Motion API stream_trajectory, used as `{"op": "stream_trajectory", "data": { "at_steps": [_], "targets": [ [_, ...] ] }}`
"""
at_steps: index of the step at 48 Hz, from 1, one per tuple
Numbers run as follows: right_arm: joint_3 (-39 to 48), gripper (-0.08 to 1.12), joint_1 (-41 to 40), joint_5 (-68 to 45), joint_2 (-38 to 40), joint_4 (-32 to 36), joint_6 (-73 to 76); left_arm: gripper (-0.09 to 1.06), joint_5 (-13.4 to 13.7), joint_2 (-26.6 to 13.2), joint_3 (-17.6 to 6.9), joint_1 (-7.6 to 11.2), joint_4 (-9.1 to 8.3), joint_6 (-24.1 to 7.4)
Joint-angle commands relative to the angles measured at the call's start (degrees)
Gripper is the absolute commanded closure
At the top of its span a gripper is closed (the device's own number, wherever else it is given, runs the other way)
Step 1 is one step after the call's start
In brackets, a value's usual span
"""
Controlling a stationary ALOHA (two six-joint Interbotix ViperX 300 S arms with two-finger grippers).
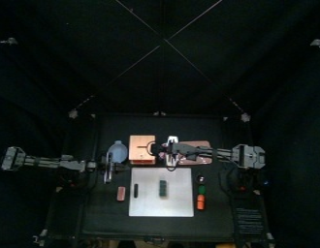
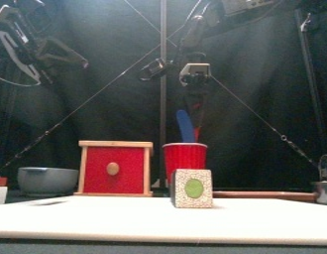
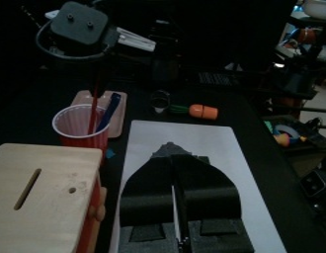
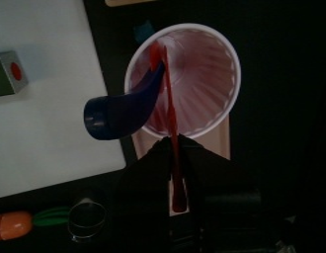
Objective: Cut the sushi into 4 pieces with the knife
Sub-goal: Grasp knife edge with left hand
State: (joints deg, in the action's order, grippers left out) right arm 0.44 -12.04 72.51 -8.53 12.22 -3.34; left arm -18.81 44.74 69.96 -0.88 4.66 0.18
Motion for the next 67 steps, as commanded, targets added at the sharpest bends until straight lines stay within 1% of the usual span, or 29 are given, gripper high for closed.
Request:
{"op": "stream_trajectory", "data": {
  "at_steps": [1, 9, 21, 26, 33, 37, 46, 55, 61, 67],
  "targets": [
    [-2.46, 0.73, -0.18, 0.7, 3.6, 0.09, 0.0, 0.99, -0.44, -0.09, -0.7, -0.26, 0.0, 0.0],
    [-4.75, 0.73, -0.35, 1.05, 6.5, 0.35, 0.26, 0.99, -0.44, -0.09, -0.7, -0.35, 0.0, 0.0],
    [-8.26, 0.73, -0.35, 0.62, 13.8, 0.88, 1.23, 0.99, -0.53, -0.09, -0.79, -1.85, 0.0, 0.0],
    [-8.17, 0.73, 0.0, -1.23, 18.02, 1.85, 1.76, 0.98, -0.7, -0.09, -0.97, -2.55, 0.0, -0.09],
    [-5.45, 0.73, 0.7, -8.0, 24.08, 2.11, 3.87, 0.98, -2.2, 0.18, -1.05, -3.6, 0.0, -0.18],
    [-2.11, 0.73, 1.05, -13.27, 27.6, 2.29, 5.45, 0.98, -3.25, 0.44, -0.97, -3.96, 0.0, -0.18],
    [10.99, 0.73, 2.46, -27.69, 36.3, 1.23, 7.38, 0.98, -6.59, 0.44, -1.05, -4.04, 0.0, -0.26],
    [26.54, 0.73, 3.08, -47.46, 45.18, 0.79, 10.46, 0.98, -9.14, 0.53, -1.41, -4.04, 0.0, -0.18],
    [35.86, 0.73, 4.48, -59.5, 48.34, -1.23, 10.72, 0.98, -9.58, 0.53, -2.02, -3.96, 0.0, -0.18],
    [40.96, 0.73, 5.89, -65.3, 48.16, -4.13, 10.63, 0.94, -9.67, 0.44, -2.9, -3.6, -0.09, -0.09]
  ]
}}
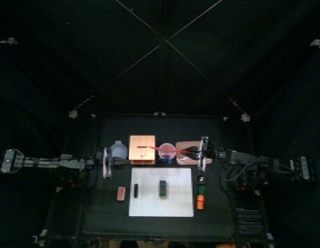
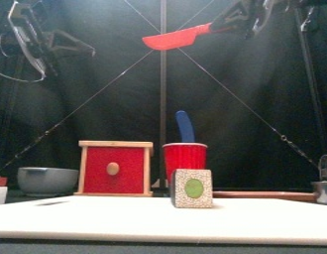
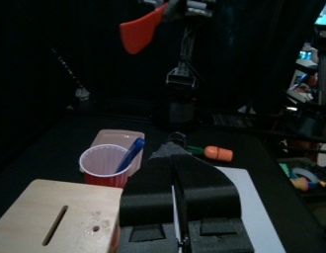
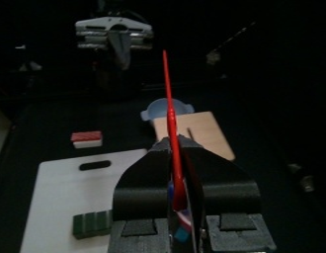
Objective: Cut the sushi into 4 pieces with the knife
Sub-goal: Grasp knife edge with left hand
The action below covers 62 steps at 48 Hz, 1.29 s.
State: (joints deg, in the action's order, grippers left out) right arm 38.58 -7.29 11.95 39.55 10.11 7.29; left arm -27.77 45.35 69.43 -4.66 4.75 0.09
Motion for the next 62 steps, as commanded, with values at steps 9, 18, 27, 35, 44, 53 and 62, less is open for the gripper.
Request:
{"op": "stream_trajectory", "data": {
  "at_steps": [9, 18, 27, 35, 44, 53, 62],
  "targets": [
    [7.47, 0.73, 4.04, -8.53, -1.76, -5.19, -0.09, 0.76, -0.26, -0.09, -3.69, 0.26, 0.0, 0.0],
    [11.78, 0.73, 6.59, -13.27, -2.9, -7.73, 0.0, 0.47, 1.76, -1.05, -4.83, 1.49, 0.0, 0.18],
    [14.06, 0.73, 6.77, -16.7, -3.25, -10.2, -0.09, 0.12, 9.84, -5.01, -9.58, 3.43, 0.18, 0.09],
    [14.15, 0.73, 6.86, -17.05, -3.96, -10.37, -0.09, -0.03, 18.54, -9.49, -14.77, 3.87, 0.62, 0.18],
    [14.06, 0.73, 6.86, -16.96, -5.54, -10.37, 0.0, -0.03, 23.29, -13.62, -18.28, 3.96, 2.11, 0.09],
    [13.89, 0.73, 6.86, -17.05, -7.56, -10.37, -0.09, -0.03, 25.84, -18.02, -21.62, 4.66, 1.67, -0.26],
    [13.36, 0.73, 6.86, -17.23, -9.14, -10.37, -0.09, -0.03, 26.98, -23.2, -24.08, 4.92, -1.93, -0.26]
  ]
}}
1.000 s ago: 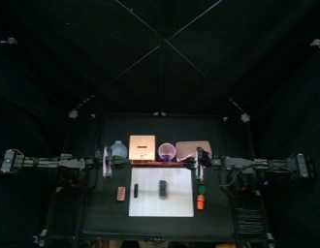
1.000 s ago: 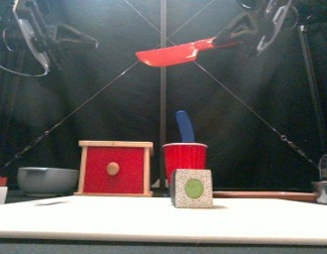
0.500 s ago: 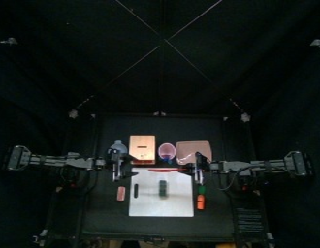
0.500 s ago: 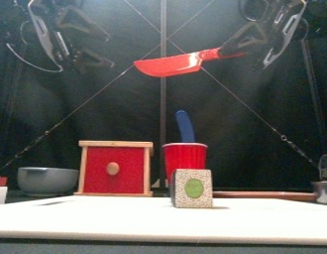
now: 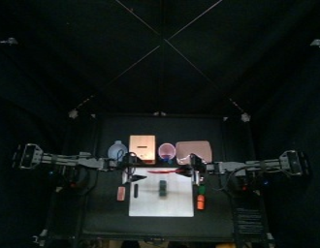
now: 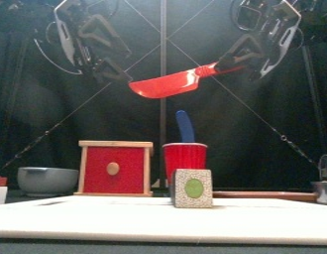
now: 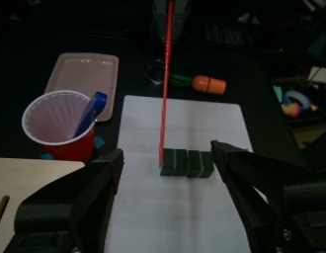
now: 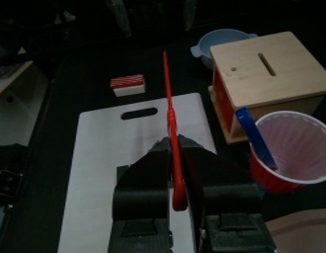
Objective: Cut the sushi into 4 pieces with the knife
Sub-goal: Grasp knife edge with left hand
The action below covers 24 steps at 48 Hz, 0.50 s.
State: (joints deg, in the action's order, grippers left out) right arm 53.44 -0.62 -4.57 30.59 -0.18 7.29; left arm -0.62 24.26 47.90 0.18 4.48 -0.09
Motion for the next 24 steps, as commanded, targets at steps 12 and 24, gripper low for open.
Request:
{"op": "stream_trajectory", "data": {
  "at_steps": [12, 24],
  "targets": [
    [-1.58, 0.73, 0.53, -0.79, -0.18, -0.18, -0.09, -0.03, -1.58, -7.38, -3.52, -0.35, -4.04, 0.0],
    [-1.49, 0.73, 0.79, -0.79, -0.26, -0.18, -0.09, -0.03, -2.9, -8.96, -3.6, -0.44, -4.13, 0.0]
  ]
}}
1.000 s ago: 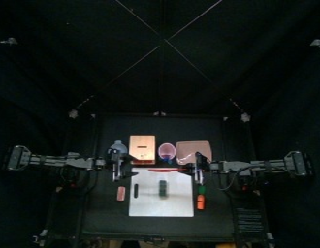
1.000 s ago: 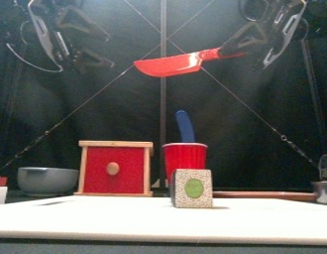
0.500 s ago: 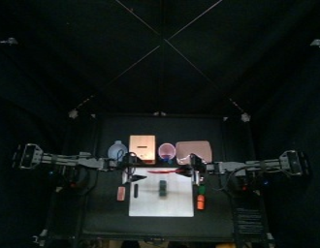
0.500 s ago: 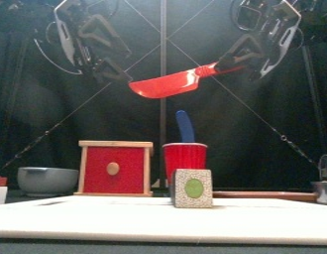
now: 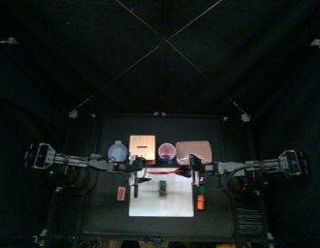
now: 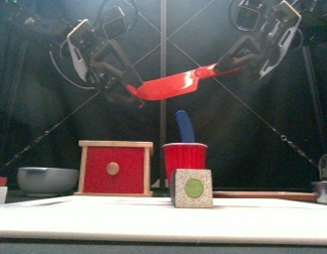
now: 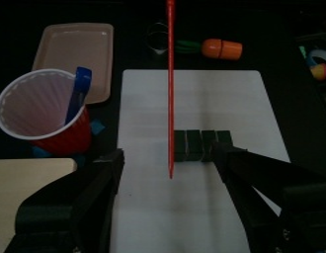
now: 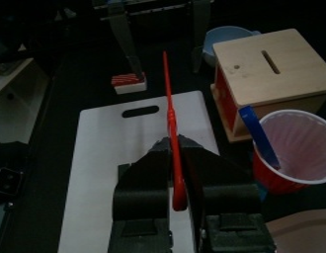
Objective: Cut the sushi into 4 pieces with the knife
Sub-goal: Grasp knife edge with left hand
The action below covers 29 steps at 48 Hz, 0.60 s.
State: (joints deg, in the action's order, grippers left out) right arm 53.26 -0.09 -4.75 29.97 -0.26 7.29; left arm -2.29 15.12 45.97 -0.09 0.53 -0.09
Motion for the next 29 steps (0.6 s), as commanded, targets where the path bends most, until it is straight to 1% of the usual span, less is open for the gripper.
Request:
{"op": "stream_trajectory", "data": {
  "at_steps": [1, 6, 9, 24, 29],
  "targets": [
    [-1.32, 0.73, 0.26, -0.53, 0.35, -0.09, -0.09, -0.03, -1.32, 0.18, -1.58, -0.18, -0.18, 0.0],
    [-1.41, 0.73, 0.26, -0.62, 0.35, -0.09, -0.09, -0.02, -1.41, 0.0, -1.49, -0.18, -0.09, 0.0],
    [-1.41, 0.73, 0.26, -0.62, 0.35, -0.09, -0.09, 0.0, -1.41, -0.09, -1.49, -0.18, -0.09, 0.0],
    [-1.41, 0.73, 0.44, -0.62, 0.26, -0.09, -0.09, 0.26, -1.41, -0.44, -1.67, -0.35, -0.18, -0.18],
    [-1.41, 0.73, 0.62, -0.62, 0.26, -0.18, -0.09, 0.32, -1.58, -0.53, -1.76, -0.53, -0.44, -0.18]
  ]
}}
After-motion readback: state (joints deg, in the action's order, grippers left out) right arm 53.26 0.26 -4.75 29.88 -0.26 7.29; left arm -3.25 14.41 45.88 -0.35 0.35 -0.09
